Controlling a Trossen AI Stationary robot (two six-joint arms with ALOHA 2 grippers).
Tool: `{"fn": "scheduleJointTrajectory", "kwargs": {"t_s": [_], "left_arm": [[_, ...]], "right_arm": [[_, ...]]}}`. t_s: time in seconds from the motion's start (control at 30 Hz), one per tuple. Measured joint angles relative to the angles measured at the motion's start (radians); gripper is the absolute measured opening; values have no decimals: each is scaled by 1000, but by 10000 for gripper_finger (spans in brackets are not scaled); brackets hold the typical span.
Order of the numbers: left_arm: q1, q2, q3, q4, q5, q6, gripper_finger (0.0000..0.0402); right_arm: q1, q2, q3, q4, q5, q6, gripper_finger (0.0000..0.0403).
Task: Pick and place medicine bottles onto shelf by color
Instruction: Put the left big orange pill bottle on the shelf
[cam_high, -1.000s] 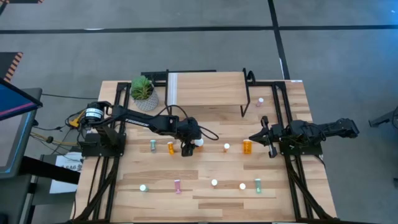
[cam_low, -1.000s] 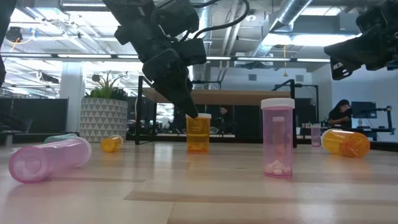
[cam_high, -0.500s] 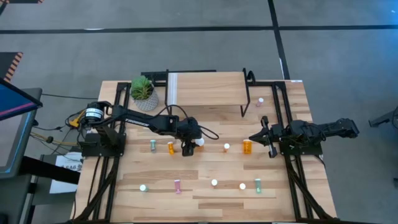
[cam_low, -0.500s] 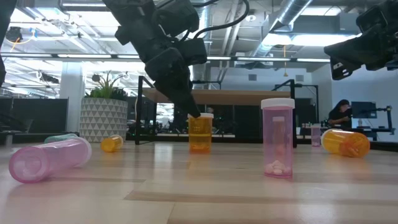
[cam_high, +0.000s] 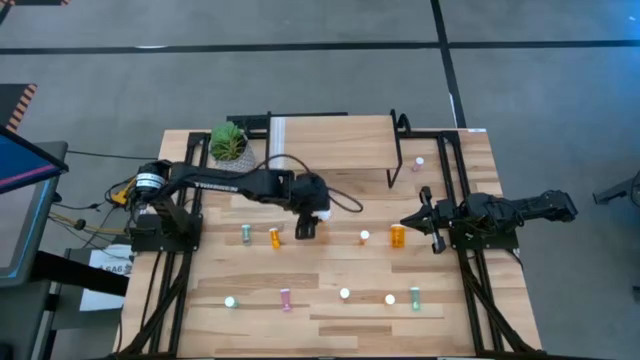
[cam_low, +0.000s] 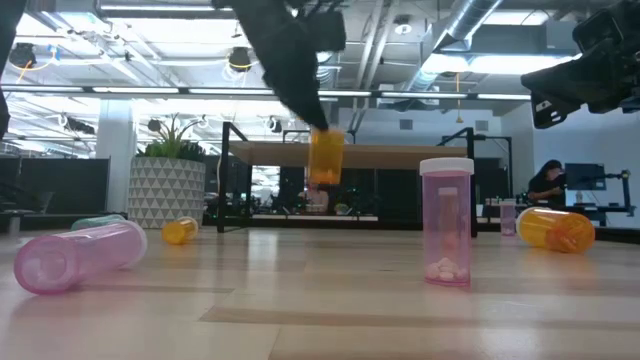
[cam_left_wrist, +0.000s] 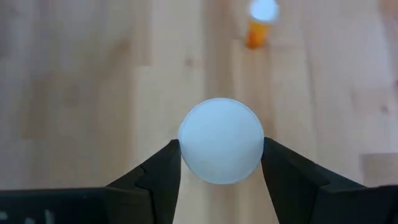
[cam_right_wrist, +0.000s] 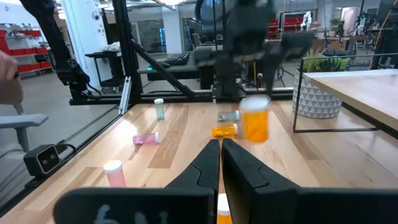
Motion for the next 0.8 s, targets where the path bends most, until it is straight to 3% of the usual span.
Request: {"fn": "scheduleJointTrajectory", "kwargs": {"t_s": [0.2, 0.37, 0.57, 0.8], "left_arm": [[48, 0, 205, -178, -97, 64, 182], [133, -18, 329, -257, -82, 136, 182], [320, -90, 350, -267, -47, 172, 182], [561, -72, 349, -261, 18, 153, 183]], "right_arm": [[0, 0, 0, -1, 0, 0, 43], [0, 0, 0, -2, 0, 0, 43], [0, 0, 0, -2, 0, 0, 43], [0, 0, 0, -2, 0, 0, 43]]}}
